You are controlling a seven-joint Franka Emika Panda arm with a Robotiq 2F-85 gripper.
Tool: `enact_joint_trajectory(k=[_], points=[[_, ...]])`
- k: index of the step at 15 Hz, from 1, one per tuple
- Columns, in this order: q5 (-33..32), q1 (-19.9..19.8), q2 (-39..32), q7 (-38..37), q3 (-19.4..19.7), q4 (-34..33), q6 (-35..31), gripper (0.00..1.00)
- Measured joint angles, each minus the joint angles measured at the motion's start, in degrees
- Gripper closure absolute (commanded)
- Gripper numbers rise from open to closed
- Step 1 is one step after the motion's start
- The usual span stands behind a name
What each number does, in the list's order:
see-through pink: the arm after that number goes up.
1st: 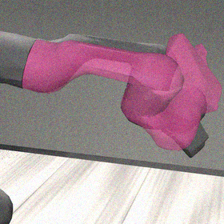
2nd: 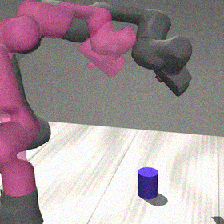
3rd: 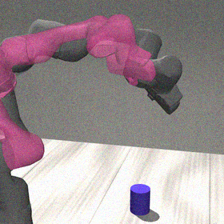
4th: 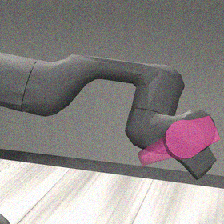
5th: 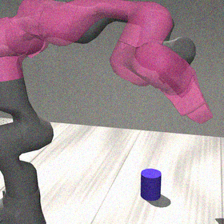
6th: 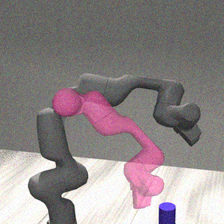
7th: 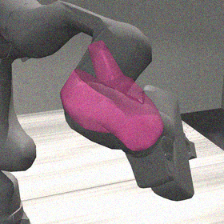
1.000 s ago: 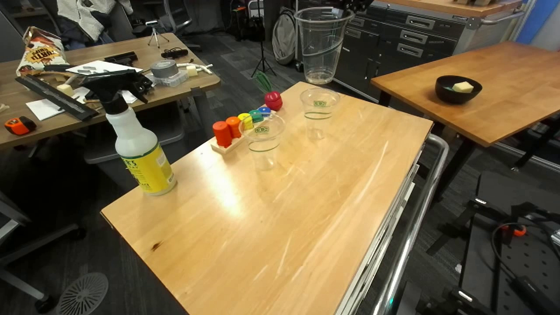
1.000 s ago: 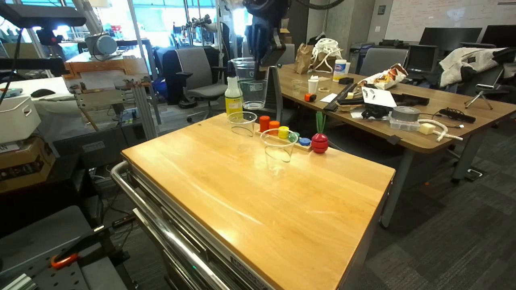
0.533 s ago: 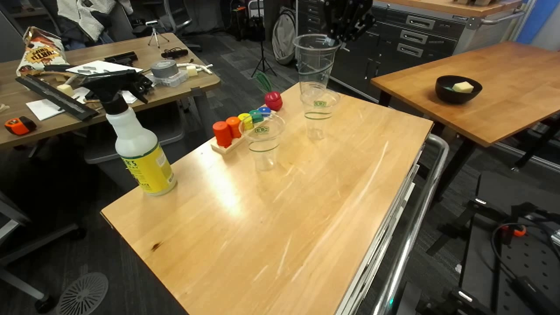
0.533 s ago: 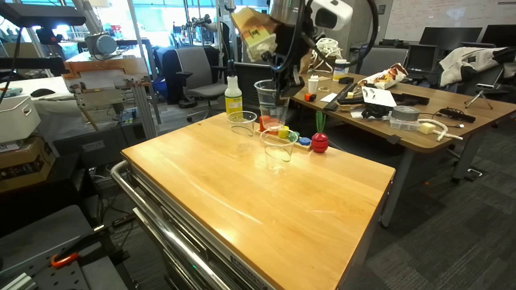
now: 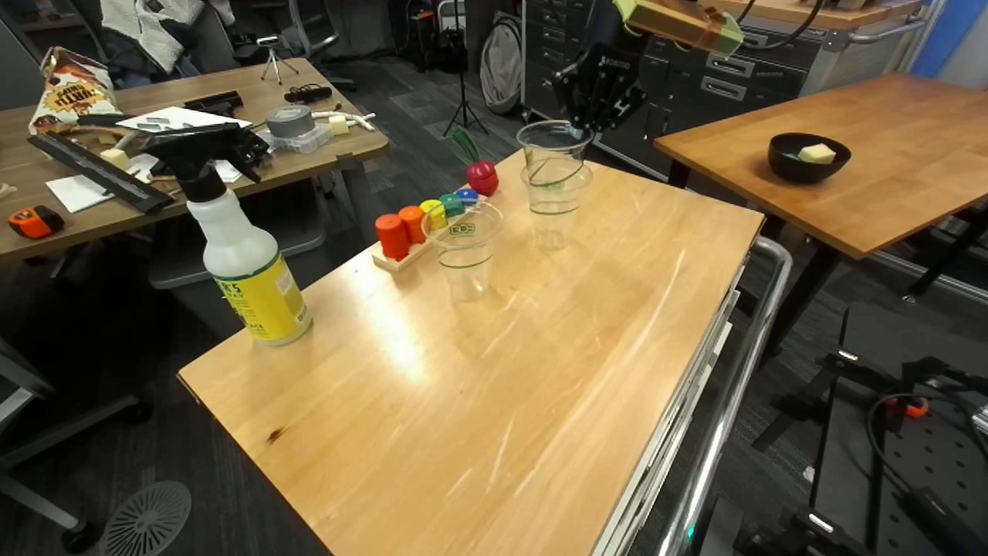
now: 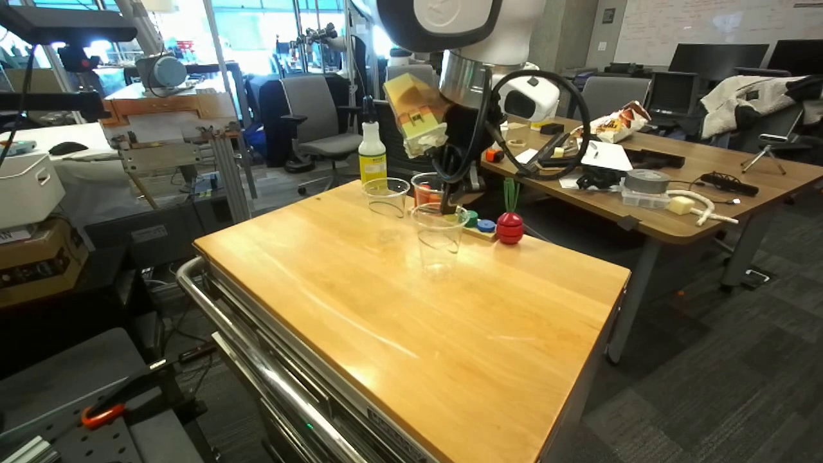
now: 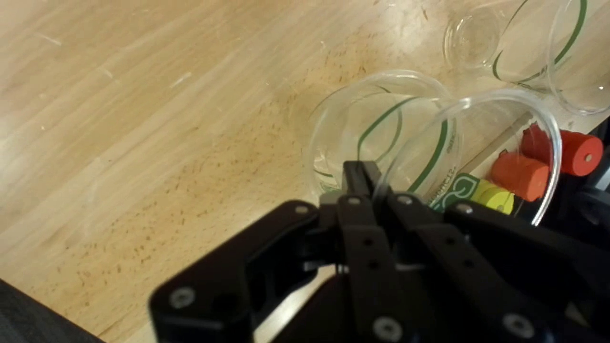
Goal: Stack the three plastic cups
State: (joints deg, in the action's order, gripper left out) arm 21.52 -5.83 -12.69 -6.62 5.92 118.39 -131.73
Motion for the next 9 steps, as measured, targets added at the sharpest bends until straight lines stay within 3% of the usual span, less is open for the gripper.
enact_joint_trajectory(k=[1, 2, 9], points=[[-0.1, 0.0, -0.3, -0.1, 0.0, 0.0, -0.1, 0.71], [-0.1, 0.0, -0.6, -0.1, 0.0, 0.0, -0.1, 0.71], [-4.6, 0.3, -0.2, -1.8, -0.1, -0.2, -0.1, 0.19]])
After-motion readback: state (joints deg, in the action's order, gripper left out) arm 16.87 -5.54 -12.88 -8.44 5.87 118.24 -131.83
